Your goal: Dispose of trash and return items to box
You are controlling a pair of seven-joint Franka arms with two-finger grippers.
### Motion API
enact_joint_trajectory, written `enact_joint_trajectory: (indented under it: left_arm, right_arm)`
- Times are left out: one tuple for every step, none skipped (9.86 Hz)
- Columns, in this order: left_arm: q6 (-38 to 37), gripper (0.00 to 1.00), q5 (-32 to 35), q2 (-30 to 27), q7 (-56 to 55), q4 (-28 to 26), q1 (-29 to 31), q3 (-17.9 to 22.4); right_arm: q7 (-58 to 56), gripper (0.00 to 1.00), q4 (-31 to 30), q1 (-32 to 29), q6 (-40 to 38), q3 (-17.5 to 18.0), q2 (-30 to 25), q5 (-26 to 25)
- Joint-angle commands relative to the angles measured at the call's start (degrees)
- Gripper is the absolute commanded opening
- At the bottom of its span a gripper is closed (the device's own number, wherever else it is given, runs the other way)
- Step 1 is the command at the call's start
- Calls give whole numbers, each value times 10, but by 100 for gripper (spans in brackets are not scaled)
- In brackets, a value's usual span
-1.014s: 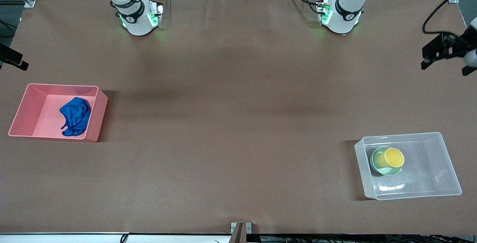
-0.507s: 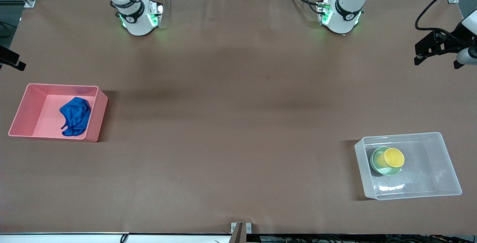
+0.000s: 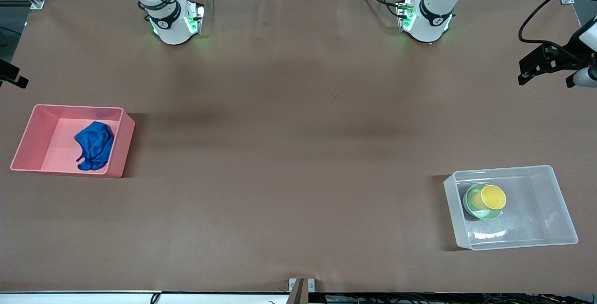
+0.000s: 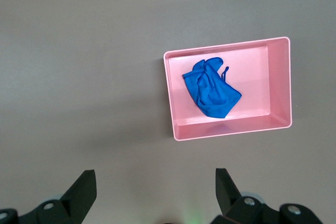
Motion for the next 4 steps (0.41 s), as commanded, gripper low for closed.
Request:
enact_joint_trajectory:
  left_arm:
    - [18, 100, -19, -2, -5, -31, 4, 1]
    - [18, 100, -19, -2, -6, -32, 4, -1]
    - [18, 100, -16, -1, -6, -33, 4, -1]
    - [19, 100, -15, 0, -6, -32, 4, -1]
  right_arm:
    - [2, 100, -8, 3, -3, 7, -4, 17]
    - [1, 100, -8, 5, -15, 7, -4, 17]
    - [0, 100, -7, 4, -15, 8, -3, 17]
    - [1, 100, 0, 8, -15, 8, -4, 17]
